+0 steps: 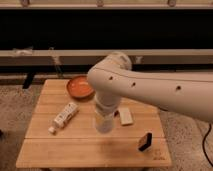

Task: Place the ceramic cup over the eraser

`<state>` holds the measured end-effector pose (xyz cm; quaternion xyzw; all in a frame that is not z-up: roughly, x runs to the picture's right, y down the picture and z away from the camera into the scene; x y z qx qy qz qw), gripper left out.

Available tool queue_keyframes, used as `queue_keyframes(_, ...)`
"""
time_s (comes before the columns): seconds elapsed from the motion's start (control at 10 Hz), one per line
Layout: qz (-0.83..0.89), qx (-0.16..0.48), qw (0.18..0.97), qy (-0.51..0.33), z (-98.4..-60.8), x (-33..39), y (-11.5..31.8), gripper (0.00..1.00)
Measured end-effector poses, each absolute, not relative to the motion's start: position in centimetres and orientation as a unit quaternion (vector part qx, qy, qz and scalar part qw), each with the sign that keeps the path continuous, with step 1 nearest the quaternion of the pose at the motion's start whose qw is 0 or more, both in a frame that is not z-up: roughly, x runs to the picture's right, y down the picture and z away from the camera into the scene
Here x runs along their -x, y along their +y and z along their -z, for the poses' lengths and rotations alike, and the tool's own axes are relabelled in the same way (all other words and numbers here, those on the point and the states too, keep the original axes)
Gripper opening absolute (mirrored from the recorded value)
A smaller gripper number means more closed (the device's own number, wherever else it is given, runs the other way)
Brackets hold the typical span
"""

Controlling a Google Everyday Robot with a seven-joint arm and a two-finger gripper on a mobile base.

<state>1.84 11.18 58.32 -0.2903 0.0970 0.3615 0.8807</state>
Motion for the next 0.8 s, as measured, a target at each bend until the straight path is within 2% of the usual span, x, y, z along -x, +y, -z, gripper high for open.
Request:
queue_keyframes(0.3, -0.42, 0.272, 0.856, 0.132, -57.6, -8.6, 11.0, 0.0)
queue_keyframes(0.8, -0.48, 0.268, 0.811, 0.199, -59.2, -15.8, 11.5, 0.0)
